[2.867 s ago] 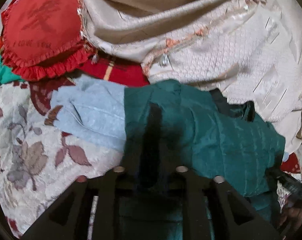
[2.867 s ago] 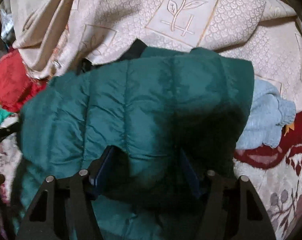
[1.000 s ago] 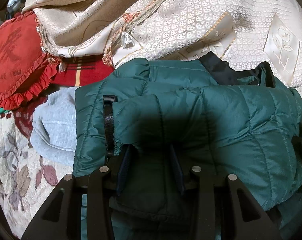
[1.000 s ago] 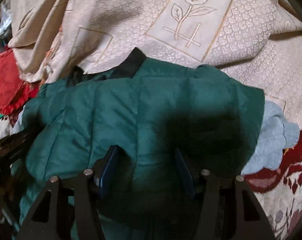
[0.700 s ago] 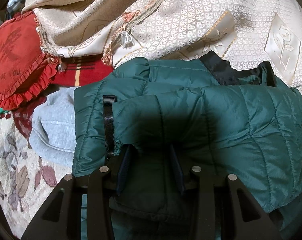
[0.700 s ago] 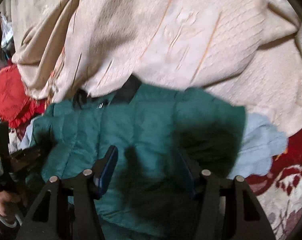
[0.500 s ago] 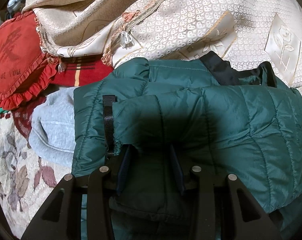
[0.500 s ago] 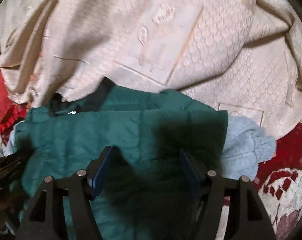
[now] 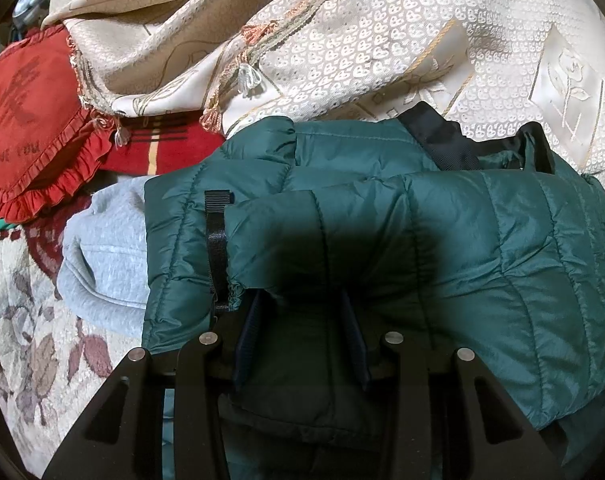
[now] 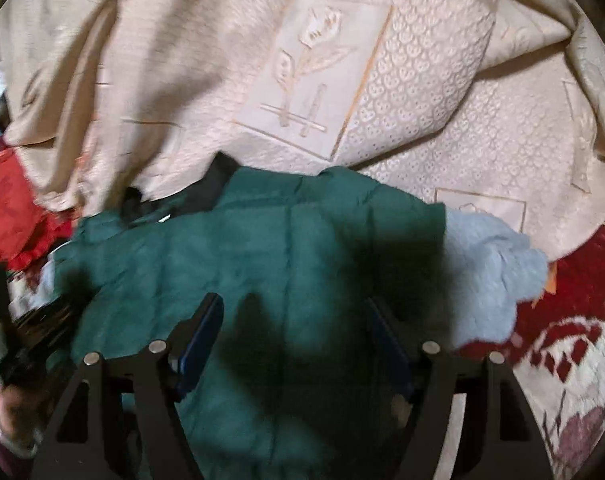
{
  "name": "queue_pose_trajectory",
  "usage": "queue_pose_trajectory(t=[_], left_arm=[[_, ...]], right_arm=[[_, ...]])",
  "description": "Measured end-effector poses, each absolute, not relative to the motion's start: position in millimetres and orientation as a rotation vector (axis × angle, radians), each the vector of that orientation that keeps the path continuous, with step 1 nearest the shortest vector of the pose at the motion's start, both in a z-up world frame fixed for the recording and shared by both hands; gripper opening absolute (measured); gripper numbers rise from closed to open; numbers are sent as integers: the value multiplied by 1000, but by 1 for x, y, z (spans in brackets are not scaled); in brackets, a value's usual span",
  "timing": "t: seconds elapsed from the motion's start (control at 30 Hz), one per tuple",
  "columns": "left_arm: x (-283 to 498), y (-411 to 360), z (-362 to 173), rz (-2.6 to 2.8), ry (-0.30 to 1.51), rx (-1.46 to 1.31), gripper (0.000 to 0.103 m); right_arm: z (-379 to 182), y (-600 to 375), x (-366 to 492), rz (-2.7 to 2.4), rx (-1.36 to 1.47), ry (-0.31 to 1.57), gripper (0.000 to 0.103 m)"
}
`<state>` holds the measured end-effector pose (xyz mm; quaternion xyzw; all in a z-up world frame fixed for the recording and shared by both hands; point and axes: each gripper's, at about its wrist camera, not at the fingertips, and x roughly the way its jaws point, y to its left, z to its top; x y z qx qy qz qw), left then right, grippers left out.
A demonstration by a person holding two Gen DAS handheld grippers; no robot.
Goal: Fold large clothes
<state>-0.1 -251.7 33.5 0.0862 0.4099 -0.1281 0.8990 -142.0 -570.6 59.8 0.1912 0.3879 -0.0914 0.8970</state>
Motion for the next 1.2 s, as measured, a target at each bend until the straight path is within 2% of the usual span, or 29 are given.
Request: queue_pose_trajectory(t=[0.13, 0.27, 0.37, 0.83, 1.2], left_arm=[[-2, -251, 34, -264, 846, 178, 22], [-4, -252, 34, -261, 834, 184, 22], [-7, -251, 37, -272, 831, 195, 22], [-61, -214, 78, -308, 761, 174, 22], [-116, -180, 83, -341, 810, 154, 22]], right_arm=[[53, -551, -162, -177, 353, 846, 76], [19, -542, -146, -245, 284, 932, 77], [4, -549, -136, -265, 343, 947, 81], [49, -540, -197, -205, 426, 892, 83], [48, -509, -239, -182, 433, 953, 85]])
